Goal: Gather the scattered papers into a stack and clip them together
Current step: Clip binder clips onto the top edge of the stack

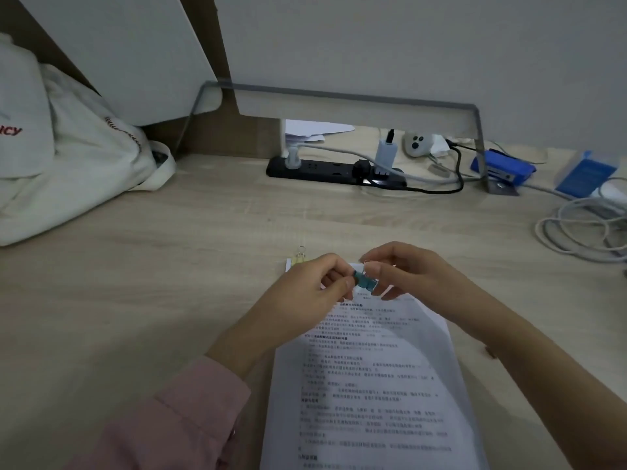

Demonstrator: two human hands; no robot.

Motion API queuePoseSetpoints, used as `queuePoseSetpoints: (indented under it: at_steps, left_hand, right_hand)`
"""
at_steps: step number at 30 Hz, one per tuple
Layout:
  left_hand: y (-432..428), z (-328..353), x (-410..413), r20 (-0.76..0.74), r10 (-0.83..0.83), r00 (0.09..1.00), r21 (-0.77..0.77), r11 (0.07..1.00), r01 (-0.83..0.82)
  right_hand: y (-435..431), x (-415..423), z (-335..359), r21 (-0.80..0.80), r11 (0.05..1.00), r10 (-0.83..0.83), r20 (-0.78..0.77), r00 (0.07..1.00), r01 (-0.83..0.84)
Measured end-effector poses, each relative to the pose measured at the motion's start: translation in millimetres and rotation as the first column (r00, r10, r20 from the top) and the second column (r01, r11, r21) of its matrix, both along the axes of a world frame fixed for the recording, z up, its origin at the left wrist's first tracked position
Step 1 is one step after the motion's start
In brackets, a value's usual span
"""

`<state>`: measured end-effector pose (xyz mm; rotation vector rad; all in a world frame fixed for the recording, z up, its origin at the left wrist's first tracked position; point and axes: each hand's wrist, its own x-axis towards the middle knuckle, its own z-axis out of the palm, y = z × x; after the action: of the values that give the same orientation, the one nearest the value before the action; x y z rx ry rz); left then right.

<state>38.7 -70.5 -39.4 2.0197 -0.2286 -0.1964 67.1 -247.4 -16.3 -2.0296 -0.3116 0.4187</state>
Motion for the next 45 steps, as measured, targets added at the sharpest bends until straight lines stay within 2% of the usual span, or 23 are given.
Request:
queuePoseSetpoints:
  at_steps: [6, 9, 12, 14, 20, 24, 27, 31, 45]
  left_hand:
    - [5, 0, 29, 0.076, -0.041, 0.996, 0.154, 0.988, 0.029]
    - [12, -2, 52, 0.191, -0.087, 0.978, 0.396, 0.918, 0.005]
    - [17, -5, 74, 0.071, -0.172, 0.982, 0.639, 0.764, 0.088]
    - [16, -10, 85, -0.058, -0.212, 0.976, 0.689, 0.699, 0.192]
    - [14, -21, 108, -0.297, -0.151, 0.943, 0.617, 0.723, 0.310]
    - [14, -17, 115, -0.405, -0.247, 0.880, 0.454, 0.782, 0.428]
    - [19, -18, 117, -0.407, -0.302, 0.862, 0.362, 0.813, 0.455]
    - [23, -18, 117, -0.402, -0.305, 0.863, 0.284, 0.855, 0.434]
    - [27, -23, 113, -0.348, -0.283, 0.894, 0.192, 0.912, 0.363]
  right_hand:
    - [2, 31, -3, -0.038, 0.999, 0.016, -0.020, 1.000, -0.017]
    - [1, 49, -4, -0.043, 0.999, 0.017, -0.046, 0.999, -0.019]
    - [0, 68, -9, -0.096, 0.995, 0.031, -0.024, 0.999, -0.034]
    - [1, 78, -14, -0.126, 0.989, 0.074, -0.014, 0.997, -0.075]
    - [12, 100, -24, -0.136, 0.973, 0.179, -0.077, 0.981, -0.188]
    - [18, 107, -27, -0.128, 0.959, 0.234, -0.132, 0.963, -0.251]
    - [21, 110, -27, -0.063, 0.957, 0.263, -0.233, 0.936, -0.284]
    - [21, 116, -26, -0.039, 0.946, 0.296, -0.292, 0.909, -0.321]
    - [22, 126, -21, -0.061, 0.876, 0.403, -0.454, 0.795, -0.479]
